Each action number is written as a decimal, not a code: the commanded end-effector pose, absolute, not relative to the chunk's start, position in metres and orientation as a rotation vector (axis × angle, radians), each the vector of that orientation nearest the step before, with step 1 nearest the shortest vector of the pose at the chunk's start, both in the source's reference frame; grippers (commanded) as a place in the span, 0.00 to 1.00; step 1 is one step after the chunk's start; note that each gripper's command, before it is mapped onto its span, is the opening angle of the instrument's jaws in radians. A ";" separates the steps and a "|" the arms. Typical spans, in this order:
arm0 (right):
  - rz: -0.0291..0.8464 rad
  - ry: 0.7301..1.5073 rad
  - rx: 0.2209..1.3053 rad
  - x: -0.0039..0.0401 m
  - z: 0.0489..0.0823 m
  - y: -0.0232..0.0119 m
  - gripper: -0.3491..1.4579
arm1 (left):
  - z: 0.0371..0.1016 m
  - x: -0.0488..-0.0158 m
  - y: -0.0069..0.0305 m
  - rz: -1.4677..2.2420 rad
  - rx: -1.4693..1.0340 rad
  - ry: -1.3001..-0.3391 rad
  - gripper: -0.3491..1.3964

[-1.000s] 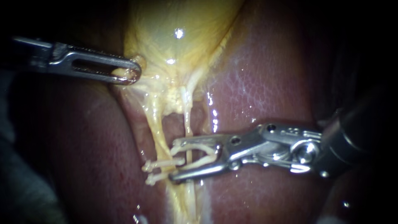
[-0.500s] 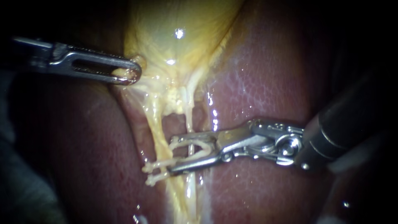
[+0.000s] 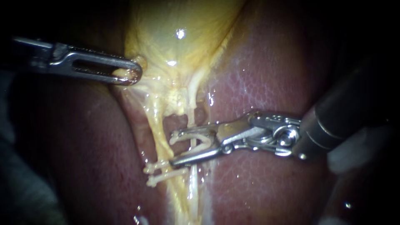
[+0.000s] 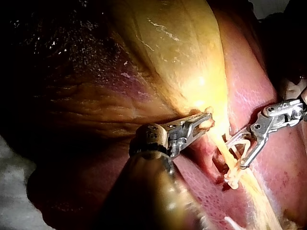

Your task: Clipping third clip left tube

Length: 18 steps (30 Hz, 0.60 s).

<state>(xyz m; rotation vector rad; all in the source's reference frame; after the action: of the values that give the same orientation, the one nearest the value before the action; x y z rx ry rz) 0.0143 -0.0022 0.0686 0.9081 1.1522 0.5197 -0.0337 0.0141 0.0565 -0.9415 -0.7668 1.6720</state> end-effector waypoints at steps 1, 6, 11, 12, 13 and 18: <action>0.517 1.152 0.909 0.0145 0.0686 -0.0022 0.47 | 0.0565 -0.0337 0.0141 1.672 -0.941 -0.767 0.00; 0.511 1.166 0.922 0.0158 0.0686 -0.0025 0.47 | 0.0565 -0.0337 0.0141 1.672 -0.941 -0.767 0.00; 0.512 1.195 0.950 0.0172 0.0684 -0.0025 0.47 | 0.0566 -0.0338 0.0141 1.672 -0.941 -0.766 0.00; 0.516 1.202 0.956 0.0176 0.0684 -0.0025 0.47 | 0.0566 -0.0338 0.0141 1.672 -0.941 -0.766 0.00; 0.522 1.208 0.962 0.0179 0.0684 -0.0025 0.47 | 0.0566 -0.0338 0.0141 1.672 -0.941 -0.766 0.00; 0.529 1.228 0.971 0.0192 0.0681 -0.0025 0.47 | 0.0566 -0.0338 0.0141 1.671 -0.941 -0.766 0.00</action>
<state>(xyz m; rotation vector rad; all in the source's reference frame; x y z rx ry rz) 0.0195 -0.0025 0.0680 0.9729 1.2307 0.5290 -0.0338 0.0141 0.0565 -0.9412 -0.7656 1.6713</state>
